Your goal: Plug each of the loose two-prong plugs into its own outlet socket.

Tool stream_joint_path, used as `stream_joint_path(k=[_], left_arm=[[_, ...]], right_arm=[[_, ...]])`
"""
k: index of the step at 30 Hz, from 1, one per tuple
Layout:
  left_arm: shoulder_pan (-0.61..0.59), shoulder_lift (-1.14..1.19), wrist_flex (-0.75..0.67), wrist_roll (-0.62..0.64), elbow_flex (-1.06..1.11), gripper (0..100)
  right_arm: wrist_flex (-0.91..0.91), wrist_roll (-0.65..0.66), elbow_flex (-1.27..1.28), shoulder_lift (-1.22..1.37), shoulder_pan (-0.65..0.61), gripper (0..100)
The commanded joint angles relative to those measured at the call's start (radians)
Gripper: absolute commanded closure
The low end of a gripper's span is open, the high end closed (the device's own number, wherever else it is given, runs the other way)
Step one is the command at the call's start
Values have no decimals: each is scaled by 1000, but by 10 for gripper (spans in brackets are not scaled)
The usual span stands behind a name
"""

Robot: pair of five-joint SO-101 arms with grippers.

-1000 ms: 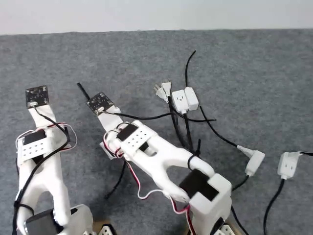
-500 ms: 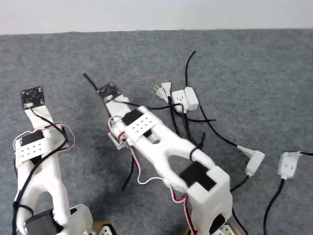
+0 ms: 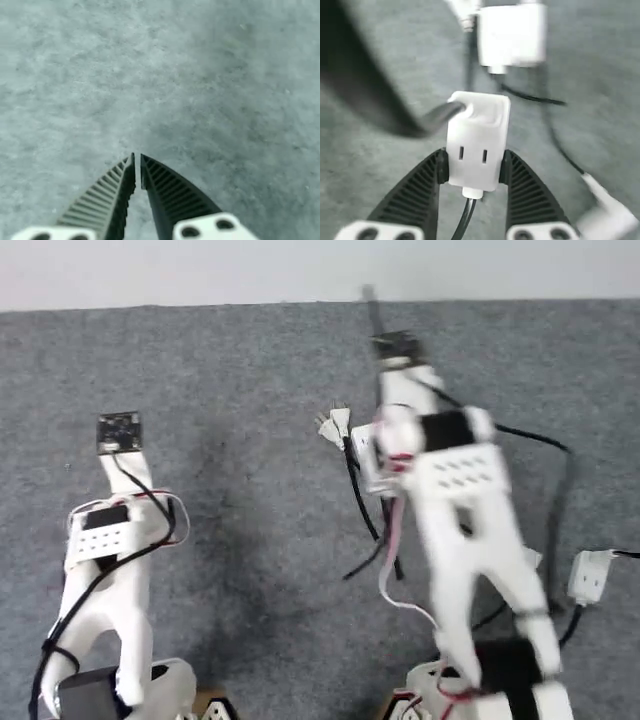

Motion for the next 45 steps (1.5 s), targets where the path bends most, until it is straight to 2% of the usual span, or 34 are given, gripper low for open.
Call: stream_joint_path(k=[1, 6, 12, 16, 19, 22, 25, 28, 31, 35, 38, 41, 45], left_arm=[[20, -5, -21, 0, -8, 985], [23, -5, -21, 0, -8, 985], [51, -5, -14, 5, -8, 984], [72, -5, -9, 8, -7, 984], [92, -5, 18, 8, -8, 968], [95, -5, 25, 15, -8, 901], [92, -5, 23, 57, -7, 845], [92, -5, 21, 34, 2, 834], [92, -5, 21, 20, 7, 834], [91, -5, 21, 20, 7, 834], [91, -5, 6, 20, 8, 834], [66, -5, -9, 21, 8, 834], [48, -5, -28, 25, 8, 833]], right_arm=[[-8, 89, 81, -174, 211, 990], [-200, 203, 313, -263, 536, 988], [-409, 292, 476, -262, 773, 987], [-486, 296, 525, -260, 858, 961], [-507, 296, 574, -260, 892, 842], [-545, 295, 615, -260, 908, 730], [-558, 290, 617, -262, 914, 733], [-515, 281, 565, -268, 888, 770], [-395, 227, 465, -266, 826, 812], [-243, 141, 311, -263, 697, 856], [-182, 72, 239, -262, 553, 861], [-200, 0, 227, -262, 378, 861], [-337, -74, 247, -226, 176, 859]])
